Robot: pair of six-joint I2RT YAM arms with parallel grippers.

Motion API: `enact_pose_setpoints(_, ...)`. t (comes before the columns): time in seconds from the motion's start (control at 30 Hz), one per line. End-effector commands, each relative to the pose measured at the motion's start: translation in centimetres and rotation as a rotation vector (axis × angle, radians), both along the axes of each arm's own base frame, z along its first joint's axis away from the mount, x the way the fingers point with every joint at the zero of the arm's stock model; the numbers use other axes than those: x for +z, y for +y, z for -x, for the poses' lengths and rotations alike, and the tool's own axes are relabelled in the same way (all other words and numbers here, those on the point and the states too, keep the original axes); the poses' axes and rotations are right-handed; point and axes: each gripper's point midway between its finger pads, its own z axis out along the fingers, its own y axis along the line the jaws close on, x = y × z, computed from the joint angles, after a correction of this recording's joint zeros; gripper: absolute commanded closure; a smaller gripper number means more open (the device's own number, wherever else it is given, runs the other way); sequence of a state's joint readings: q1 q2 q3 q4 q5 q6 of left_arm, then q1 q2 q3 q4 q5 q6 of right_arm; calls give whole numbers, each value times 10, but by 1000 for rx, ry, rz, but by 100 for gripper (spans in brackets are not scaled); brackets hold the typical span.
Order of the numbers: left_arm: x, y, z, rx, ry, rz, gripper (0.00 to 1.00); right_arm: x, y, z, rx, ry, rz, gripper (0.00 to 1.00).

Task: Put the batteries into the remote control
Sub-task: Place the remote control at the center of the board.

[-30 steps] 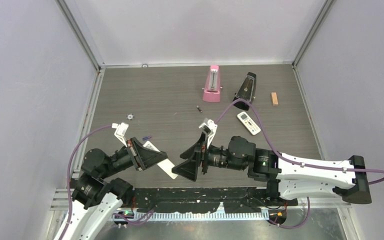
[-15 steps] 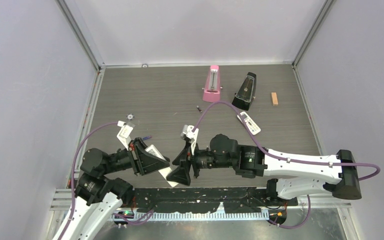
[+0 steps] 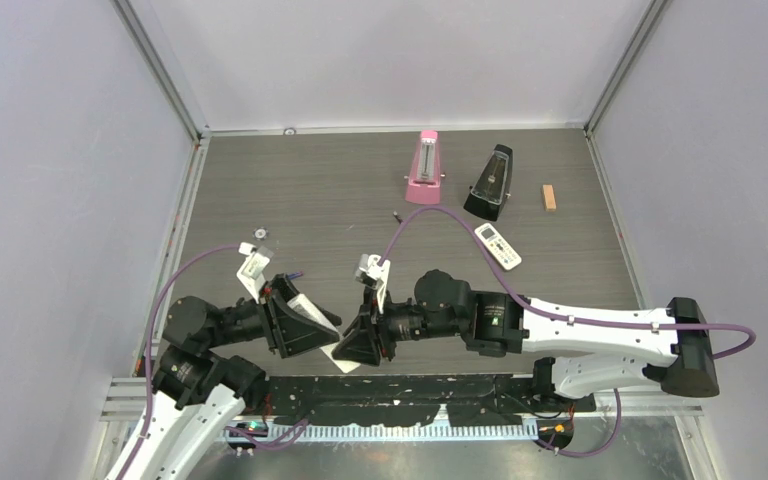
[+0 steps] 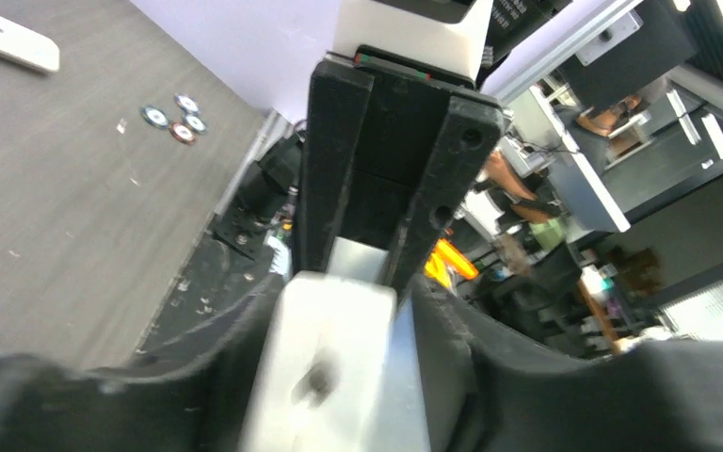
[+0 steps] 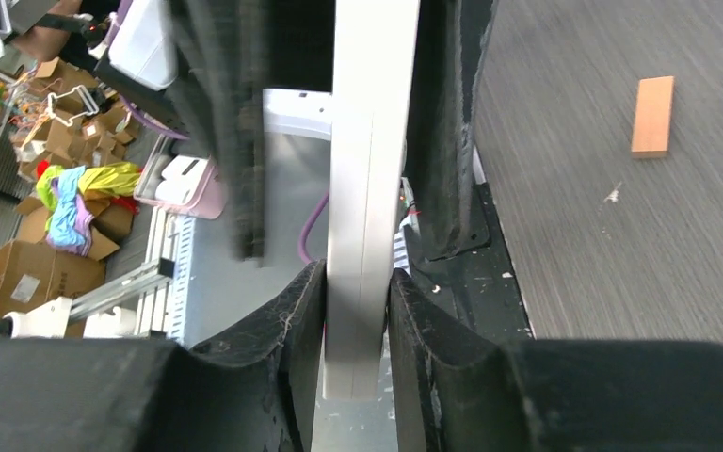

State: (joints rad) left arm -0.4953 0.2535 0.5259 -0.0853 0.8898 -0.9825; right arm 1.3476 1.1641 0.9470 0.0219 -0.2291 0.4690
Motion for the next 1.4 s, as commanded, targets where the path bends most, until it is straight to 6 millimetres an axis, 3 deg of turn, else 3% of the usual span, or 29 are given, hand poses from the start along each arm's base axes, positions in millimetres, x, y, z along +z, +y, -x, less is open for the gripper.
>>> enact_pose_setpoints(0.0,3,1,1,4,-10,5,31,19,4,-18,-86,-15,-58,88)
enact_pose_setpoints(0.1,-7,5,-11,99,-1,-50,2,12,-2,-28,-146,6,-41,92)
enact_pose_setpoints(0.23,-18,21,-28,275,-4,-140,0,0,-21,-48,-267,44,-15,95)
enact_pose_setpoints(0.3,-30,38,-46,436,25,-214,0,-14,-36,-67,-369,71,23,95)
enact_pose_setpoints(0.33,-37,48,-54,511,47,-257,0,-31,-45,-73,-411,97,72,95)
enact_pose_setpoints(0.47,-57,76,-67,681,104,-369,0,-70,-104,-126,-711,120,231,95)
enact_pose_setpoints(0.63,-60,80,-70,714,106,-373,0,-112,-203,-184,-1099,50,546,95)
enact_pose_setpoints(0.77,-60,80,-69,708,103,-378,0,-135,-249,-213,-1252,-36,781,95)
enact_pose_setpoints(1.0,-62,81,-66,707,106,-369,0,-175,-275,-240,-1314,-167,1173,95)
enact_pose_setpoints(1.37,-68,75,-65,677,127,-359,0,-211,-263,-257,-1208,-224,1389,92)
